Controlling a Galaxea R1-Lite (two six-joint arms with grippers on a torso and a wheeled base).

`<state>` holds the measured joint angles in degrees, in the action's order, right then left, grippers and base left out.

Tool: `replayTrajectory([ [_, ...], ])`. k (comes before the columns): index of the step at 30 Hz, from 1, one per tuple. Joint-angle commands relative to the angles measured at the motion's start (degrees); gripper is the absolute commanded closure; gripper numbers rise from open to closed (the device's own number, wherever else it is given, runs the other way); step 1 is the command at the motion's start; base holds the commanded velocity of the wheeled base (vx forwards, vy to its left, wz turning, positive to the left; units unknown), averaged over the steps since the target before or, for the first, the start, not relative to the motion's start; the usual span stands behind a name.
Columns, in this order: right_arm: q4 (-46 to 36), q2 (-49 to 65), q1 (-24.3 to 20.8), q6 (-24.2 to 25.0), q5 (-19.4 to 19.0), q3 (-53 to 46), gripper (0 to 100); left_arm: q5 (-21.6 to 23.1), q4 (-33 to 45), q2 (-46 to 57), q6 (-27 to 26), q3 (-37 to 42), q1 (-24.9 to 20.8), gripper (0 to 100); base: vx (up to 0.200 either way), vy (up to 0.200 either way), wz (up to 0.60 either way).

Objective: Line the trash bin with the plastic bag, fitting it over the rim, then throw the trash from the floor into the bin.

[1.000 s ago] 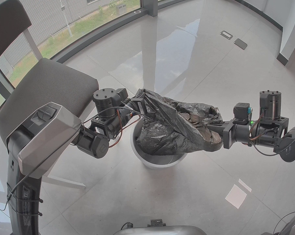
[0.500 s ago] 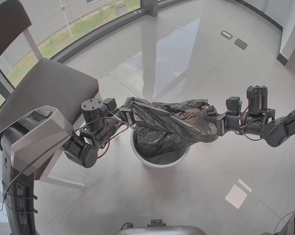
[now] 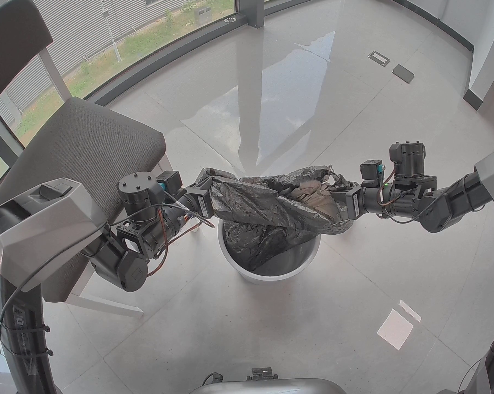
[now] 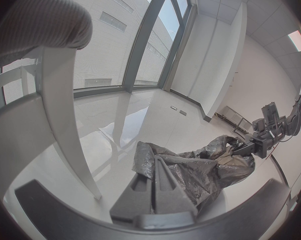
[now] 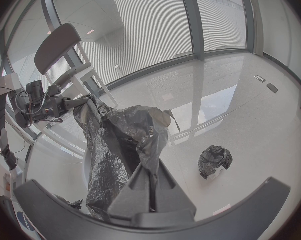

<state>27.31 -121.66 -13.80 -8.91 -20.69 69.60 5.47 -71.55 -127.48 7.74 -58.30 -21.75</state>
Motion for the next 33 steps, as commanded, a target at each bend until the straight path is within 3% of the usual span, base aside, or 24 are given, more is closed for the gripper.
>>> replayTrajectory([
  [1,-0.85,-3.41,-0.44,-0.05,-0.05,3.79,100,-0.02,-0.08,0.21,0.08,0.2,0.21,100,0.0,0.0,0.0],
  [16,-1.99,-6.75,-0.35,-1.11,0.03,6.69,100,-0.02,-0.52,0.39,0.61,0.02,0.13,100,0.0,0.0,0.0],
  [17,-1.99,-6.31,-0.09,-1.55,0.03,6.17,0,-0.02,-0.52,0.39,0.61,0.02,-0.05,100,0.0,0.0,0.0],
  [27,-3.14,-0.86,3.34,-4.1,0.03,3.97,0,-0.11,-0.61,-0.32,0.61,-0.77,-0.49,100,0.0,0.0,0.0],
  [33,-2.61,0.55,-1.41,-4.1,0.03,2.39,0,-0.64,-1.31,0.12,0.7,0.29,-0.49,100,0.0,0.0,0.0],
])
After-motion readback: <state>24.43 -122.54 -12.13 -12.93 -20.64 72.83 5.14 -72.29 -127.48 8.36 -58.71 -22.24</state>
